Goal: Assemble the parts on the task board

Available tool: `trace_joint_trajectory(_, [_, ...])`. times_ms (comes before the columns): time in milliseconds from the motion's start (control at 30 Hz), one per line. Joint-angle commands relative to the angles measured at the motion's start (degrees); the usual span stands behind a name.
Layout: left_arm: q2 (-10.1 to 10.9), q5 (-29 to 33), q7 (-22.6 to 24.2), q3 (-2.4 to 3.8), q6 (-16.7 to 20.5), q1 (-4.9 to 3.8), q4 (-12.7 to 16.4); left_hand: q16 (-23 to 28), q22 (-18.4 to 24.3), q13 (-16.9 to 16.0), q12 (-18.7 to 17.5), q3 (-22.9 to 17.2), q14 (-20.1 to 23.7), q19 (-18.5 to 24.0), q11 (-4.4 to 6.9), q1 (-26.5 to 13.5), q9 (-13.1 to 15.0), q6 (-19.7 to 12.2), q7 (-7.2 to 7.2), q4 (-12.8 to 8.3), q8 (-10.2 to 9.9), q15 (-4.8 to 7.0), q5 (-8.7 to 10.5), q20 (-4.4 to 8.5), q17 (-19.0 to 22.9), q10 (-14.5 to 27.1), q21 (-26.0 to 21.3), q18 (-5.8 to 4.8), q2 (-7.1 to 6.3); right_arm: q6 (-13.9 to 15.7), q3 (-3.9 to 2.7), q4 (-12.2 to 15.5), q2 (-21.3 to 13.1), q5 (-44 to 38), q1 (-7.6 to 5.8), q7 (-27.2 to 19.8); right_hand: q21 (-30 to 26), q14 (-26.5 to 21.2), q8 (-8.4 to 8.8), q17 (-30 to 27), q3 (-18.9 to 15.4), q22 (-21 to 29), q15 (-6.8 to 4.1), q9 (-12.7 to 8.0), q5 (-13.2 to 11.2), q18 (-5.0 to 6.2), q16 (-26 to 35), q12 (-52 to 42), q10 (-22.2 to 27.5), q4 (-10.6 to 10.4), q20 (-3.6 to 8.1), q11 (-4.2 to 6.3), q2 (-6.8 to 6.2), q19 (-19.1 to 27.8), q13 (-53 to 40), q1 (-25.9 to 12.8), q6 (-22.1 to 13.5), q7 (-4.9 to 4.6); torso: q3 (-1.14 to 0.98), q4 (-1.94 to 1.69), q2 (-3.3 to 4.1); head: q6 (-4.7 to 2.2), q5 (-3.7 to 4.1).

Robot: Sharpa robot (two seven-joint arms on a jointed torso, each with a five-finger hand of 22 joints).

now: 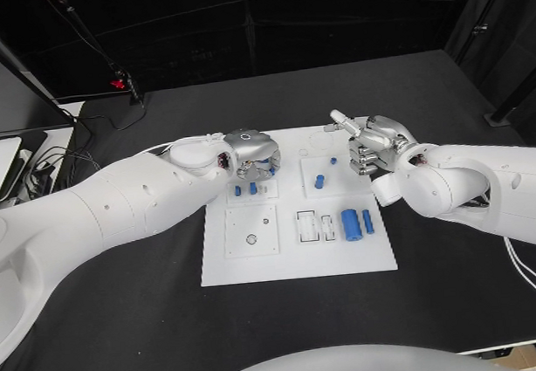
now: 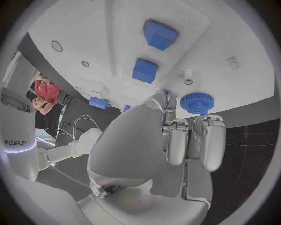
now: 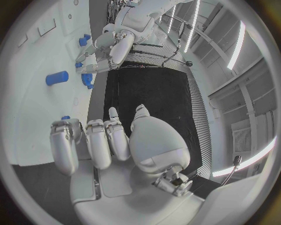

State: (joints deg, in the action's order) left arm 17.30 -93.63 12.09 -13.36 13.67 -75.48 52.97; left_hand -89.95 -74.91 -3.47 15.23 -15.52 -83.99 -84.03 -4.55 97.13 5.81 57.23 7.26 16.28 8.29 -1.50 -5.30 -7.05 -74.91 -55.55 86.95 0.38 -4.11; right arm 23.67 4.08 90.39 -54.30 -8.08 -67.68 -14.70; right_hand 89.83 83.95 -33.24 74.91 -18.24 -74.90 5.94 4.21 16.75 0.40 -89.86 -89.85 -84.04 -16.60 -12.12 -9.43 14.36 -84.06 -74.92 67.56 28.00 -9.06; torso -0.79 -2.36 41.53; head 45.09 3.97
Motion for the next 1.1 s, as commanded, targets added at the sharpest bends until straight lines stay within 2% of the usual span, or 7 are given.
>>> trace_joint_trajectory(33, [0.0,-0.4,-0.5,-0.15,-1.6,0.20,-0.1,0.0,-14.0,0.0,-0.2,-0.5,-6.0,-3.8,0.08,-0.1,0.2,1.1,-0.05,0.0,0.6,0.49,0.25,0.37,-15.1,-1.4,0.3,0.43,0.24,-0.5,-0.03,0.2,0.0,0.3,-0.09,-0.2,0.2,6.1,-0.16,15.1,0.0,-15.1,0.45,0.1,0.4,-0.40,-0.1,-0.1,-6.0,-0.1,-0.44,-0.23,0.06,-5.9,-15.1,0.3,-0.2,-4.82,0.02,-0.04,-0.02,0.01,-0.05])
trace_joint_trajectory(433, [0.0,-0.4,0.1,-0.15,0.7,0.25,-0.2,0.0,-14.4,0.0,-1.8,-1.4,-6.0,-4.6,0.92,-0.4,1.2,5.4,-0.76,-0.1,1.7,1.38,0.17,0.86,-15.1,-6.7,1.3,0.13,0.19,-0.5,-0.03,0.1,0.1,0.4,-0.09,-0.2,0.2,6.1,-0.16,15.1,0.0,-15.1,0.45,0.1,0.4,-0.40,-0.1,-0.1,-6.0,-0.1,-0.44,-0.23,0.06,-5.9,-15.1,0.3,-0.2,-4.82,0.03,-0.03,-0.02,-0.07,-0.12])
trace_joint_trajectory(567, [0.0,-0.4,1.0,-0.14,3.5,0.26,-0.4,0.0,-14.5,0.0,-2.2,-1.3,-6.0,-4.8,0.85,-0.6,1.2,5.6,-0.73,0.0,1.6,1.22,0.50,0.89,-15.1,-7.1,1.5,0.07,0.03,-0.5,-0.03,0.0,0.1,0.4,-0.09,-0.2,0.2,6.1,-0.19,15.1,0.0,-15.1,0.45,0.1,0.4,-0.40,-0.1,-0.1,-6.0,-0.1,-0.45,-0.24,0.07,-5.9,-15.1,0.3,-0.2,-4.83,0.03,-0.05,-0.03,-0.23,-0.26])
trace_joint_trajectory(800, [0.7,-0.3,3.0,-0.14,10.9,0.17,0.4,0.0,-14.7,0.0,-2.8,-1.5,-6.0,-5.1,0.59,-0.7,1.3,5.9,-0.50,0.0,1.4,0.94,0.36,0.83,-15.1,-7.8,1.9,-0.05,0.13,-0.6,-0.03,-0.1,0.2,0.3,-0.09,-0.1,0.2,6.1,-0.22,15.1,0.0,-15.1,0.46,0.1,0.4,-0.40,-0.1,-0.1,-6.0,-0.1,-0.46,-0.24,0.10,-5.9,-15.1,0.3,-0.2,-4.83,0.00,-0.18,-0.05,-0.76,-0.45])
trace_joint_trajectory(900, [1.2,-0.3,3.5,-0.13,12.8,-0.13,1.2,0.0,-14.7,0.0,-3.2,-1.5,-6.0,-5.2,0.41,-1.0,1.3,5.9,-0.34,0.1,1.3,0.82,0.19,0.76,-15.1,-8.0,2.0,-0.08,0.17,-0.6,-0.03,-0.1,0.2,0.3,-0.09,-0.1,0.2,6.1,-0.22,15.1,0.0,-15.1,0.46,0.1,0.4,-0.40,-0.1,-0.1,-6.0,-0.1,-0.46,-0.24,0.10,-5.9,-15.1,0.3,-0.2,-4.83,-0.02,-0.21,-0.11,-0.86,-0.53])
trace_joint_trajectory(1000, [2.2,-0.3,4.1,-0.13,15.3,-0.73,2.6,0.0,-14.7,0.0,-3.5,-1.5,-6.0,-5.2,0.33,-1.2,1.3,5.9,-0.25,0.2,1.2,0.74,0.15,0.71,-15.1,-8.1,2.0,-0.08,0.17,-0.6,-0.03,-0.1,0.3,0.3,-0.09,0.0,0.2,6.1,-0.22,15.1,0.0,-15.1,0.46,0.1,0.4,-0.40,-0.1,-0.1,-6.0,-0.1,-0.46,-0.24,0.10,-5.9,-15.1,0.3,-0.2,-4.83,0.00,0.02,-0.04,-1.07,-0.75])
trace_joint_trajectory(1100, [3.4,-0.2,4.4,-0.12,16.8,-1.51,4.1,0.0,-14.7,0.0,-3.6,-1.5,-6.0,-5.2,0.30,-1.3,1.4,5.9,-0.21,0.2,1.1,0.72,0.14,0.68,-15.1,-8.2,2.0,-0.09,0.16,-0.7,-0.03,-0.2,0.2,0.3,-0.09,0.0,0.2,6.1,-0.22,15.1,0.0,-15.1,0.46,0.1,0.4,-0.40,-0.1,-0.1,-6.0,-0.1,-0.46,-0.24,0.10,-5.9,-15.1,0.3,-0.2,-4.83,-0.02,-0.19,-0.05,-1.13,-0.71])
